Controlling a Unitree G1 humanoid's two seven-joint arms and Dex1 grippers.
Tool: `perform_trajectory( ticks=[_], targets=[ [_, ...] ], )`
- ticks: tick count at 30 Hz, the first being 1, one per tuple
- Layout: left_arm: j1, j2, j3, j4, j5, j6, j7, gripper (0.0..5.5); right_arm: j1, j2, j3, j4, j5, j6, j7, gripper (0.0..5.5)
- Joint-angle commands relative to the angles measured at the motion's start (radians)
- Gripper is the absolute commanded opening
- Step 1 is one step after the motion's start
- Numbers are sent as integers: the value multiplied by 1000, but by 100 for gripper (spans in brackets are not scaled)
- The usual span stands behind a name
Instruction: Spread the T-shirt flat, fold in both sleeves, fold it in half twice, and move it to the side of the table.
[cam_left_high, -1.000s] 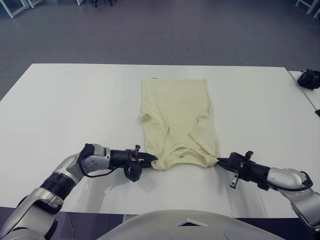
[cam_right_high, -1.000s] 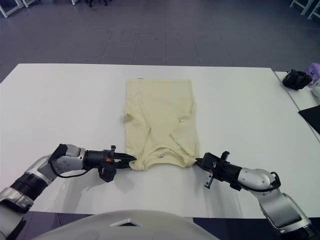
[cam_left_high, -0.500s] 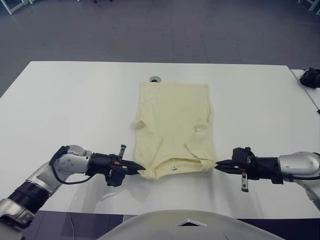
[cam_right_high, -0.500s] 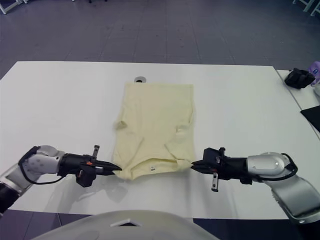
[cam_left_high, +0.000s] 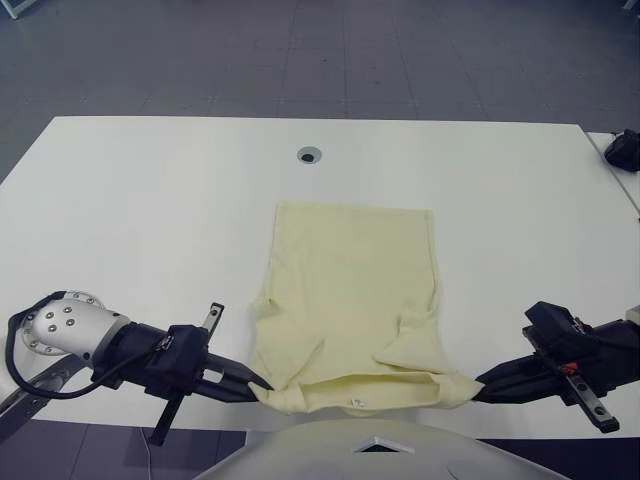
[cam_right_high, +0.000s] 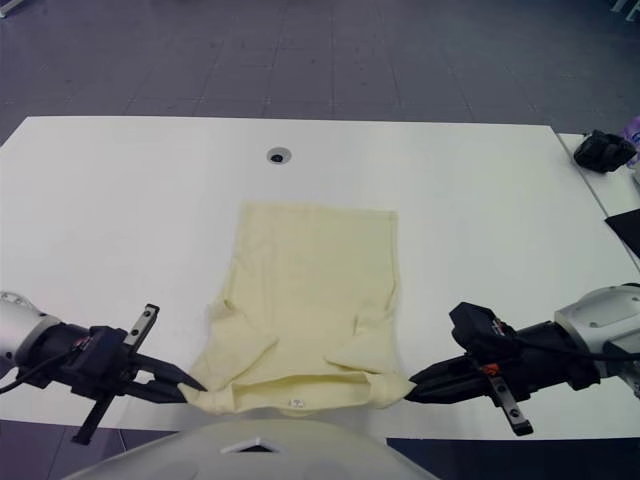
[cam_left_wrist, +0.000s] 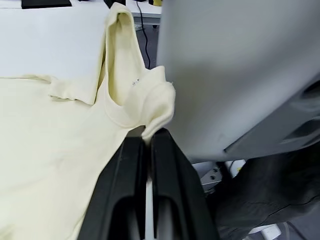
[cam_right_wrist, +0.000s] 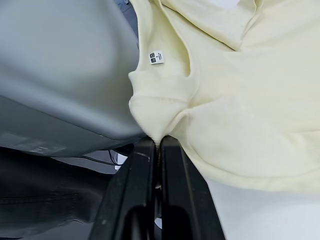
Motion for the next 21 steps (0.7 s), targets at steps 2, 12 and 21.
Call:
perform_trajectory(
  ticks=[2,12,21],
  targets=[
    [-47,-38,100,-58,-129,159,15,1,-115,-31,-1,85,56,35,18,0],
    [-615,-337,-204,412,230,284,-108,1,-732,192,556,498,-328,-147,-78,0],
    [-832,-552,-261,706,422,266,-180,1,-917,328,652,742,-488,-264,-60,0]
  ],
)
